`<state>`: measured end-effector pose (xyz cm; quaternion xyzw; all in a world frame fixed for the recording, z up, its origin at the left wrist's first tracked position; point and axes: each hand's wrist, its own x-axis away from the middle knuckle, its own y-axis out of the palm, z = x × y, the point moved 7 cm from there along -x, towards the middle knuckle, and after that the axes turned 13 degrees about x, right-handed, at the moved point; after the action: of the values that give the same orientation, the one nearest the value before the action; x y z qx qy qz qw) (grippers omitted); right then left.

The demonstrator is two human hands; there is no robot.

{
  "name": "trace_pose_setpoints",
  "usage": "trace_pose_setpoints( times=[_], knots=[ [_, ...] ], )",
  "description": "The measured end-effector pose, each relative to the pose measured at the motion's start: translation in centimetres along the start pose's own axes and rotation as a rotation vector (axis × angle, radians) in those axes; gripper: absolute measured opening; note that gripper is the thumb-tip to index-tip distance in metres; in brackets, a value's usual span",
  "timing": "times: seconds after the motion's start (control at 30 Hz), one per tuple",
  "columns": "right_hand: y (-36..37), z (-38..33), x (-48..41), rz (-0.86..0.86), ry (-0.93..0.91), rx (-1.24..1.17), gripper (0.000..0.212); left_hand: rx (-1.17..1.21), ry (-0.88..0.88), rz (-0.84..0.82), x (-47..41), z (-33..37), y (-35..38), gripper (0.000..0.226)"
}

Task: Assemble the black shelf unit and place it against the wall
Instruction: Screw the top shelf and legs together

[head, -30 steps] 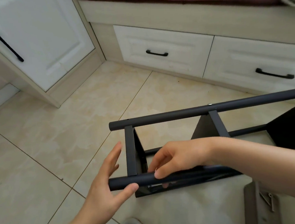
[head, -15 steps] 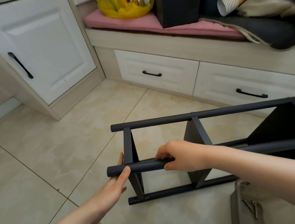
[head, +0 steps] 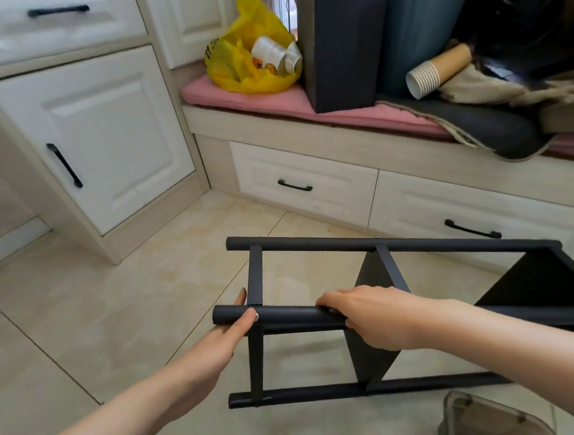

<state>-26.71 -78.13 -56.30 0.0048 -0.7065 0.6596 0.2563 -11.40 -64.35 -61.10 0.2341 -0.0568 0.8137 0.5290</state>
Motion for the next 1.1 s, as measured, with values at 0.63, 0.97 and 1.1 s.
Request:
trace_pose_setpoints(
  times=[0.63,0.97,1.1],
  knots=[
    [-15.5,2.4,1.2,0.551,0.077,-0.402,0.051,0.128,0.511,0.317,2.0,24.3,3.8,0.072],
    [-15.9,-0.6,3.3,0.687,0.054,-0.765,0.049,-0.227,0.817,0.69,6.3,28.7,5.0,0.066],
    [-15.5,-0.4,3.5,0.579,0.023,-0.872,0.045,-0.28,0.834,0.588,7.3,28.9,6.4,0.063]
  ],
)
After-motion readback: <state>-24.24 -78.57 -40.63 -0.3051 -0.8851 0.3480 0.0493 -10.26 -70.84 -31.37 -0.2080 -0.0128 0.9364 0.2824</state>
